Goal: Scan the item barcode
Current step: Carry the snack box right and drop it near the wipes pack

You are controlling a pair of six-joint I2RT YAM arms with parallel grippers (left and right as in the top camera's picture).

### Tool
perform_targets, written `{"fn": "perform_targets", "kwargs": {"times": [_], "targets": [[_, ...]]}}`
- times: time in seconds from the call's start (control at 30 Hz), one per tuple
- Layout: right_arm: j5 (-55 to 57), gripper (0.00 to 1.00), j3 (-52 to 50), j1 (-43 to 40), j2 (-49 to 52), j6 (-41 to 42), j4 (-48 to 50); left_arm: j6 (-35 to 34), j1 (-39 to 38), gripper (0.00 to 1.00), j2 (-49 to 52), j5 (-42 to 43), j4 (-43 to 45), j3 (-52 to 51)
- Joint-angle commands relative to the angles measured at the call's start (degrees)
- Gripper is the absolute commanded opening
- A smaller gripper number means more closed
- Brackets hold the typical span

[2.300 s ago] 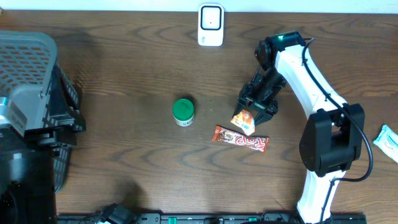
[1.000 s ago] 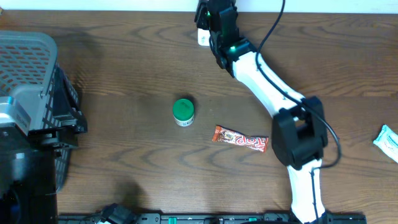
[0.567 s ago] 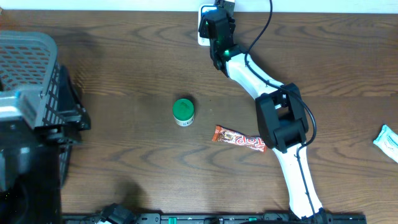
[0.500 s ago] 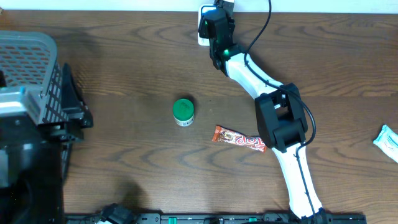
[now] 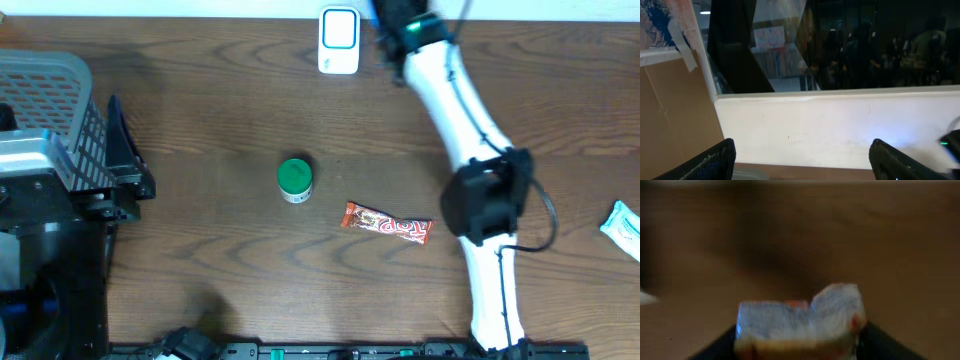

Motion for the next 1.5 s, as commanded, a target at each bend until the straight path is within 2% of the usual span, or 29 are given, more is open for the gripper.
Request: {"fn": "perform_targets", "kwargs": {"times": [0.0, 0.07, 0.1, 0.2, 0.37, 0.57, 0.6, 0.63, 0.67, 0.7, 0.77, 0.9, 1.07, 1.17, 1.27, 1.47], "targets": [[9.4, 0.58, 1.4, -7.5, -3.1, 7.3, -10.7, -0.5, 0.2, 0.86, -0.3, 0.3, 0.9, -0.2], [8.6, 0.54, 0.1, -13.6, -3.0, 12.8, -17.1, -0.5, 0.2, 0.86, -0.3, 0.3, 1.7, -0.2], [8.4, 0.5, -0.5, -15.7, -3.0, 14.7, -18.8, -0.5, 0.2, 0.86, -0.4, 0.3, 1.9, -0.2], [7.8, 0.47, -3.8, -23.1, -3.0, 21.0, -22.9, -0.5, 0.2, 0.86, -0.6, 0.3, 1.9, -0.2], [6.9, 0.47, -13.6, -34.0, -3.0, 28.3, -21.5, -0.5, 0.2, 0.86, -0.9, 0.3, 2.6, -0.2], [3.1, 0.4, -24.2, -41.8, -3.0, 28.8, -16.3, -0.5, 0.2, 0.86, -0.9, 0.3, 2.8, -0.2], [2.5, 0.49, -25.2, -42.6, -3.0, 28.8, -15.6, -0.5, 0.2, 0.86, -0.9, 0.3, 2.8, -0.2], [2.4, 0.69, -25.4, -43.0, -3.0, 28.8, -15.6, -0.5, 0.2, 0.85, -0.9, 0.3, 2.8, -0.2], [2.4, 0.94, -25.2, -43.2, -3.0, 28.8, -15.6, -0.5, 0.2, 0.86, -0.9, 0.3, 2.8, -0.2], [2.3, 0.99, -23.6, -43.3, -3.3, 27.1, -15.9, -0.5, 0.2, 0.85, -0.9, 0.3, 2.8, -0.2], [1.7, 0.99, -20.4, -43.0, -3.7, 24.5, -17.3, -0.5, 0.2, 0.86, -0.9, 0.3, 2.8, -0.2], [-1.7, 0.99, -10.8, -40.8, -7.1, 23.5, -21.6, -0.5, 0.2, 0.86, -0.9, 0.3, 2.8, -0.2], [-26.4, 0.99, -2.9, -34.6, -13.8, 17.6, -22.4, -0.5, 0.2, 0.86, -0.9, 0.3, 2.8, -0.2], [-35.8, 0.99, -2.8, -26.7, -17.0, 16.9, -23.0, -0.5, 0.2, 0.86, -0.9, 0.3, 2.5, -0.2], [-41.5, 0.99, -2.8, -16.2, -17.4, 10.4, -23.8, -0.5, 0.2, 0.86, -0.9, 0.3, 2.5, -0.2], [-41.9, 0.99, -2.9, 6.2, -13.5, 9.3, -25.8, -0.5, 0.2, 0.86, -1.3, 0.3, 2.5, -0.2]]}}
